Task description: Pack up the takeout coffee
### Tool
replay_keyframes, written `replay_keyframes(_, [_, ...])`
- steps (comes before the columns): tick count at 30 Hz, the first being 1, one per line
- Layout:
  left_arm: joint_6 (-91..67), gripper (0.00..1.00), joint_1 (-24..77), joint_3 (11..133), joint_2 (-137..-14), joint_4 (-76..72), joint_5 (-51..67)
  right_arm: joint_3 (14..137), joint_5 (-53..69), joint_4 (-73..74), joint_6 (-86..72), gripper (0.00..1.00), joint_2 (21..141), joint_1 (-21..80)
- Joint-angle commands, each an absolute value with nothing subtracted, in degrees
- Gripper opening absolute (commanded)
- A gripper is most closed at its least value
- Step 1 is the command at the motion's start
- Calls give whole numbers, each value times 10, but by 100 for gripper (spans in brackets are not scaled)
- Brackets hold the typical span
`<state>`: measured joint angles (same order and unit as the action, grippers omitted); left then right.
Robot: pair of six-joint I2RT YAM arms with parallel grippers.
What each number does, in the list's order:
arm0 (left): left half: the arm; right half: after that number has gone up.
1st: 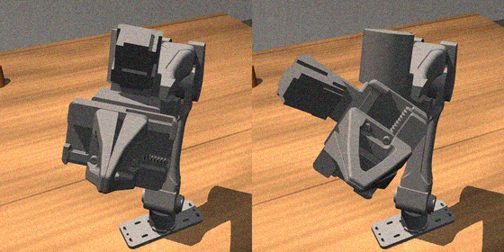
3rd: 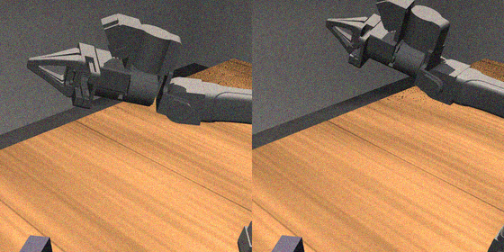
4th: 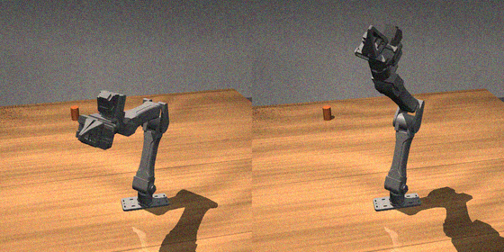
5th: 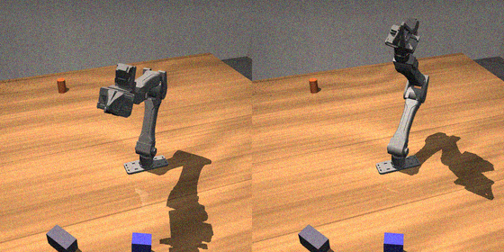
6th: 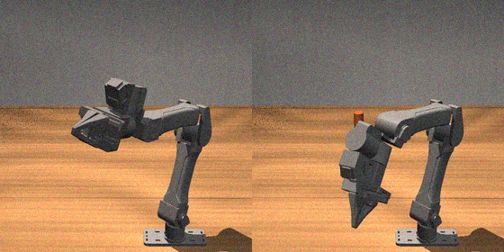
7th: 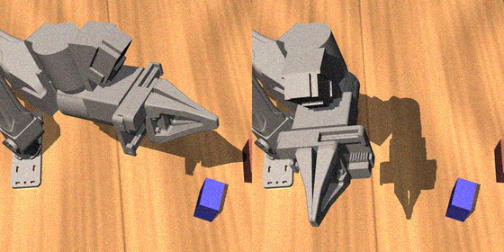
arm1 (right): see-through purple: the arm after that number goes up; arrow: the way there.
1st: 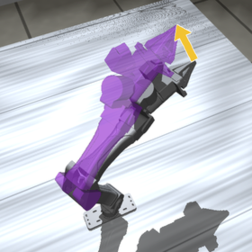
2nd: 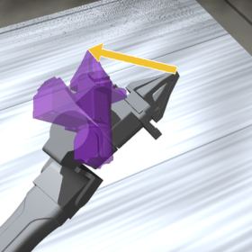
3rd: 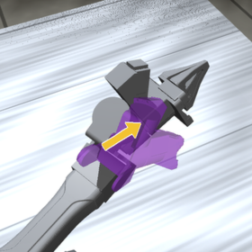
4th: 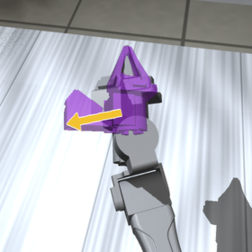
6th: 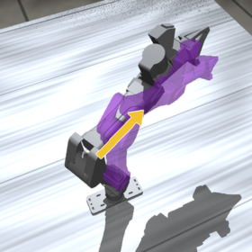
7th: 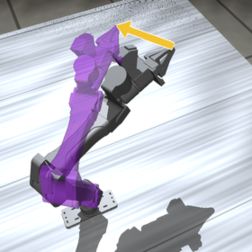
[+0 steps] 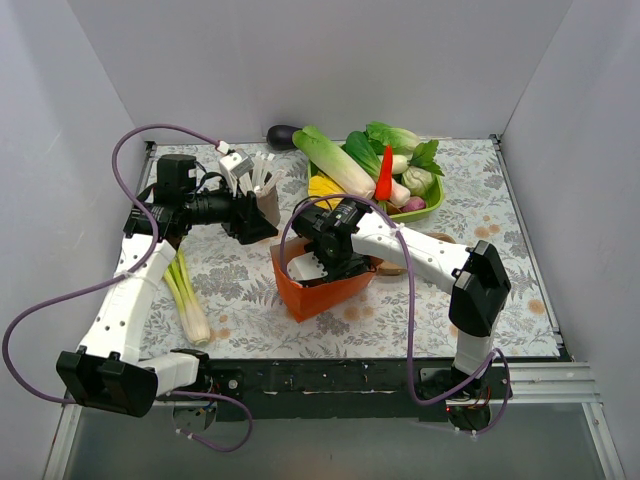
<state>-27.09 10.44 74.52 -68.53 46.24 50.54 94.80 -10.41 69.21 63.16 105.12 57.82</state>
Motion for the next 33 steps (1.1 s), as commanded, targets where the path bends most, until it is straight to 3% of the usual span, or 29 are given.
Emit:
replay_keyframes(1, [-273, 66, 101, 750, -659, 461, 507, 937, -82, 750, 614, 1, 1071, 579])
replay_keyframes(33, [-279, 66, 101, 728, -635, 448, 509, 953, -30, 749, 620, 1, 1067, 548])
